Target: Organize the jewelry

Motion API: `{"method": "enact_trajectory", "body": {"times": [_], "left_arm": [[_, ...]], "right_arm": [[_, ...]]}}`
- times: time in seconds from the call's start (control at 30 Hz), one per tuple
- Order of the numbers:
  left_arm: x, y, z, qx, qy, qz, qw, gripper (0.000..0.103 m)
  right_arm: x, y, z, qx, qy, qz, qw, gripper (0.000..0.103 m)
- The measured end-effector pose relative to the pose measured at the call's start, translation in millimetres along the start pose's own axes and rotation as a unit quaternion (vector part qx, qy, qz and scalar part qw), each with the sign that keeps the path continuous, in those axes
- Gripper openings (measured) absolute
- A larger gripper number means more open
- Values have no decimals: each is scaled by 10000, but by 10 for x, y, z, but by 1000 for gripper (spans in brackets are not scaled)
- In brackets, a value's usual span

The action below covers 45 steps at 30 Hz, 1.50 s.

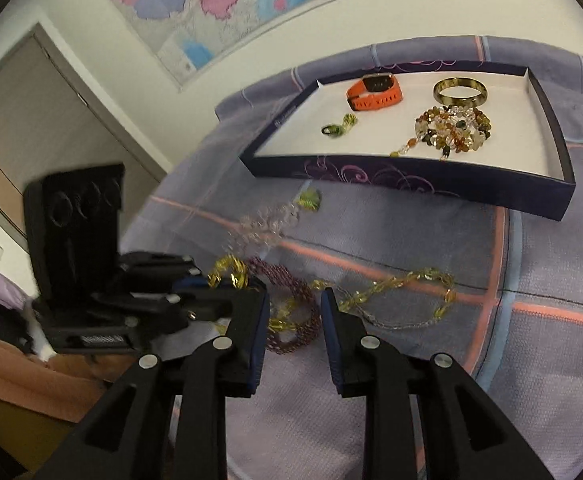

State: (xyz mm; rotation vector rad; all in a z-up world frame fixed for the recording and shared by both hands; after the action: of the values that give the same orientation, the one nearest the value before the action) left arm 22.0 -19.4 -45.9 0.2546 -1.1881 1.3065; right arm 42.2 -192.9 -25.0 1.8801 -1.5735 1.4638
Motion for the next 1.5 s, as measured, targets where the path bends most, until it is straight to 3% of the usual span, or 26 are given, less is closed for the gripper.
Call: {"method": "enact_trajectory", "body": {"times": [0.13, 0.2, 0.67, 0.87, 0.97, 1.03, 1.1, 1.17, 1.27, 1.33, 1.4, 1.5], "left_arm": [[9, 4, 1, 6, -40, 7, 10000, 8], [10, 5, -12, 49, -78, -11, 10000, 8], [-72, 31, -19, 59, -408, -312, 9987, 7], [-106, 39, 31, -78, -556, -388, 9977, 7], [-109, 38, 43, -110, -538, -408, 9977, 7], [-105, 37, 28, -85, -516, -400, 9978, 7], [-101, 36, 18, -58, -519, -394, 9979, 7], [-98, 41, 27, -74, -549, -389, 9977, 7], [-93, 53, 31, -77, -556, -385, 9977, 7], [-91, 54, 25, -64, -536, -383, 9978, 7], [-94, 50, 26, -74, -550, -385, 9977, 7], [-97, 54, 37, -111, -605, -387, 9974, 7]], "right_arm": [[-75, 12, -107, 274, 534, -34, 9982, 20], [-97, 16, -163, 455, 966, -51, 9943, 6], [338, -38, 43, 113, 1785, 582, 9822, 0], [607, -114, 158, -81, 1900, 998, 9767, 0], [728, -149, 171, -55, 1461, 1052, 9836, 0], [612, -138, 35, 326, 1432, 781, 9861, 2], [403, -99, -94, 664, 1647, 423, 9832, 18], [236, -65, -91, 634, 1688, 168, 9835, 32], [118, -23, 58, 189, 1574, 76, 9873, 34], [80, 13, 89, 106, 1598, 26, 9871, 29], [49, 28, 70, 155, 1545, 14, 9879, 7], [70, 12, 58, 183, 1665, 91, 9858, 4]]}}
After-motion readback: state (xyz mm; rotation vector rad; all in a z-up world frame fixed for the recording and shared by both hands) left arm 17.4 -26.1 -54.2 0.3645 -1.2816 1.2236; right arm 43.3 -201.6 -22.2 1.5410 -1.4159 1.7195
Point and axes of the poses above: each gripper's, at about its wrist camera, not at the fingertips, and x roughly against the way its jaws point, z to its right, y to its underside, the point moved 1 cm from there along -x, roughly the way its jaws point, and after that the axes turned 14 degrees about -z, right-handed, at the moved point
